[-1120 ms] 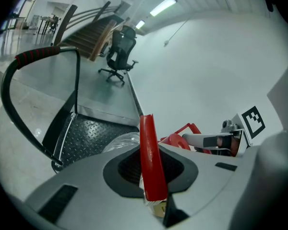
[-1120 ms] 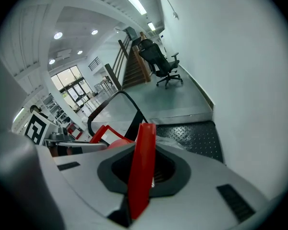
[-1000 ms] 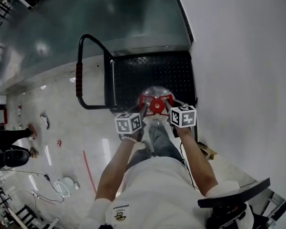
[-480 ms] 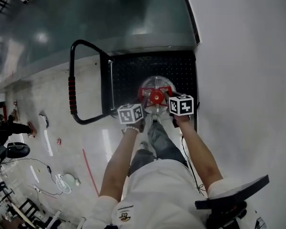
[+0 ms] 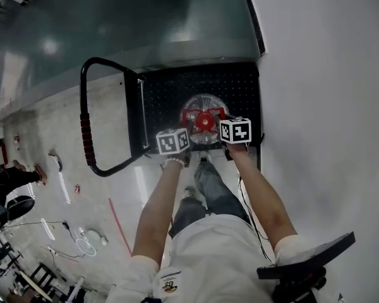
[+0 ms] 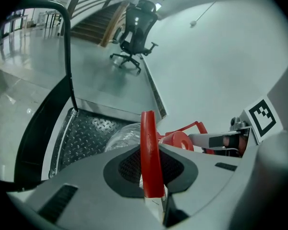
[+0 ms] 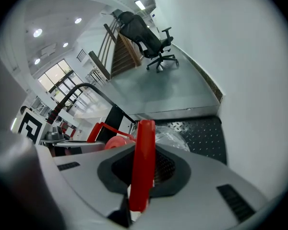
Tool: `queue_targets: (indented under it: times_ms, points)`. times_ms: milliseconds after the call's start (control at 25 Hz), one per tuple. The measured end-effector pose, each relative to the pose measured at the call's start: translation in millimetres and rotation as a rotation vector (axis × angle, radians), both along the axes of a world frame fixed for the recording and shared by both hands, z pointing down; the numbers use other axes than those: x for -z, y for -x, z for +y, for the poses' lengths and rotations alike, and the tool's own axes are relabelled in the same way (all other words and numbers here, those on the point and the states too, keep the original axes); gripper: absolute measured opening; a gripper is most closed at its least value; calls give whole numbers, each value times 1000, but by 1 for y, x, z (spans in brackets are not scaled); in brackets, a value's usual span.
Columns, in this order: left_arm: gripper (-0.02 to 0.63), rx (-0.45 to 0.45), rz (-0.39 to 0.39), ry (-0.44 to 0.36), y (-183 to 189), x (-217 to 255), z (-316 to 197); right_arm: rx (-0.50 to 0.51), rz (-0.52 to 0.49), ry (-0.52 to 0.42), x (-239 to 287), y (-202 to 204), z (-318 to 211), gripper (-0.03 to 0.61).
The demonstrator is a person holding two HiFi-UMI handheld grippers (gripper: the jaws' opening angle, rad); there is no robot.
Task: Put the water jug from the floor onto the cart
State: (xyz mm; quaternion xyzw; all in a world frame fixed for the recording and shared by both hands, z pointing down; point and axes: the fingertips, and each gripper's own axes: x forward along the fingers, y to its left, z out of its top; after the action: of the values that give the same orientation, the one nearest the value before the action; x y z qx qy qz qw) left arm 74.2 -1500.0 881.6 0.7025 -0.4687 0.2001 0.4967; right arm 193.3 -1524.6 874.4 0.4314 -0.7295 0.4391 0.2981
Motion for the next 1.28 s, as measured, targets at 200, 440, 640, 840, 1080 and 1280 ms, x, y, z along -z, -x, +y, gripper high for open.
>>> queue_targets:
  times_ms: [200,440,640,840,1080,1280]
  points:
    - [48,-12,-24,15,3,-18,6,4,-21,-12,-17,2,5,46]
    - [48,-7,-24,11,-1,-23,-1,-31,16,15,-21,-17,-3,46]
    - [51,-7,13,-23,-9,-18,-5,-35,44,16,-27,-28,-4,48]
    - [74,-15,4,-44,-11,-16,-7,-60,26,18,-31,-35,-3,57]
    - [88,11,-34,-92,-1,-1,-7,-115,47,-27,-22,-50,-9,157]
    - [91,40,-45,-136,14,27,-15,-160,92,-137,15,-65,-26,158]
